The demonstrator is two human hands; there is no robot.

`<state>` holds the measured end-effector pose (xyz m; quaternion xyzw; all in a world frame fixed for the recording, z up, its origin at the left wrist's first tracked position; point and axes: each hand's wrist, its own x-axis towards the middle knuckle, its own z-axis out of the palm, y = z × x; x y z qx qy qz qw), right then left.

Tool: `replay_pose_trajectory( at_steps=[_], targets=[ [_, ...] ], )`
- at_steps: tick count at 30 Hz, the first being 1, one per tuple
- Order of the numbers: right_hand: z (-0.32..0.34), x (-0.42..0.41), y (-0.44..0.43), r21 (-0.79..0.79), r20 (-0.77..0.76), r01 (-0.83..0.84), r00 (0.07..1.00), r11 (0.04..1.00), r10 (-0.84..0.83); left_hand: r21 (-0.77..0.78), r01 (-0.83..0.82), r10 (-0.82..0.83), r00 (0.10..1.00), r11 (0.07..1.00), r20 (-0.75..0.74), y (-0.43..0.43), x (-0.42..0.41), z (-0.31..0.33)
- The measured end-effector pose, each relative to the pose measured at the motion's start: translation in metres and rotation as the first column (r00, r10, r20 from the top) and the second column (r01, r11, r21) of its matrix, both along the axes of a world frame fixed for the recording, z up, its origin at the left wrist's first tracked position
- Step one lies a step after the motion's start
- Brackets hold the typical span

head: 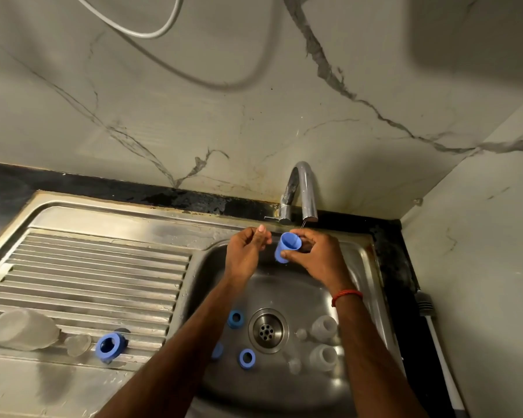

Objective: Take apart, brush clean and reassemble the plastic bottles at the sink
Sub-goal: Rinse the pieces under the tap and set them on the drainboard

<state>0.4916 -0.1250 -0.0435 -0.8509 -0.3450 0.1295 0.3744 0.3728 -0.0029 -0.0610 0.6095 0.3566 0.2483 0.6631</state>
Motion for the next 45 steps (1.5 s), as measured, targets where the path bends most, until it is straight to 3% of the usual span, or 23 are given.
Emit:
replay_pose_trajectory(
  at_steps=[13,17,20,23,26,28,30,33,34,36,38,40,41,42,43,44,45],
  targets=[
    [0.003,0.003,0.000,-0.023,0.047,0.075,0.996,0.997,-0.074,0.018,0.029,-0.028,0.998,0.999,-0.058,-0.004,0.003,-0.007],
    [0.006,0.004,0.000,0.150,-0.190,0.032,0.982,0.988,-0.003,-0.046,0.084,-0.086,0.996,0.995,-0.033,-0.006,0.002,-0.003],
    [0.012,0.002,0.003,0.300,-0.528,0.151,0.849,0.942,0.032,-0.117,0.196,-0.197,0.980,0.974,-0.003,-0.007,0.005,0.002],
    [0.014,0.003,0.011,0.213,-0.699,0.280,0.713,0.936,-0.055,-0.100,0.327,-0.325,0.945,0.940,0.037,-0.012,0.014,0.003],
    [0.013,0.008,0.019,0.051,-0.769,0.410,0.598,0.911,-0.226,-0.024,0.295,-0.293,0.953,0.955,0.078,-0.021,0.026,0.006],
    [0.013,0.010,0.022,-0.043,-0.703,0.436,0.626,0.899,-0.337,-0.019,0.189,-0.187,0.979,0.982,0.078,-0.024,0.032,0.002],
    [0.013,0.013,0.022,-0.042,-0.498,0.437,0.770,0.898,-0.399,-0.092,0.117,-0.110,0.991,0.989,0.074,-0.025,0.035,-0.001],
    [0.012,0.008,0.019,0.029,-0.143,0.208,0.969,0.978,-0.202,-0.256,0.045,-0.045,0.999,0.966,0.004,-0.027,0.037,-0.001],
    [0.009,0.003,0.018,0.000,0.003,0.085,0.996,0.996,-0.085,-0.307,0.009,-0.020,0.999,0.952,-0.032,-0.025,0.040,-0.001],
    [-0.004,-0.003,0.015,-0.060,0.274,-0.034,0.961,0.998,0.049,-0.356,0.003,-0.019,0.999,0.935,-0.041,-0.021,0.041,0.001],
    [-0.013,-0.002,0.016,-0.012,0.342,0.008,0.940,1.000,-0.003,-0.297,0.050,-0.050,0.999,0.953,0.006,-0.019,0.038,0.004],
    [-0.009,-0.003,0.022,0.062,0.134,0.171,0.975,0.983,-0.178,-0.155,0.104,-0.092,0.992,0.982,0.081,-0.019,0.035,0.008],
    [-0.005,-0.006,0.026,0.106,-0.125,0.285,0.954,0.953,-0.271,-0.066,0.140,-0.131,0.984,0.988,0.119,-0.020,0.034,0.009],
    [-0.002,-0.007,0.030,0.135,-0.458,0.425,0.828,0.895,-0.324,0.034,0.177,-0.180,0.973,0.984,0.144,-0.019,0.034,0.008],
    [0.002,-0.008,0.033,0.106,-0.730,0.543,0.611,0.833,-0.306,0.132,0.212,-0.230,0.962,0.968,0.148,-0.018,0.034,0.006],
    [0.007,-0.008,0.032,0.051,-0.870,0.600,0.420,0.798,-0.260,0.213,0.248,-0.280,0.951,0.945,0.132,-0.016,0.035,0.004],
    [0.009,-0.011,0.032,0.014,-0.922,0.610,0.316,0.793,-0.226,0.267,0.282,-0.319,0.942,0.921,0.105,-0.012,0.033,0.000]
  ],
)
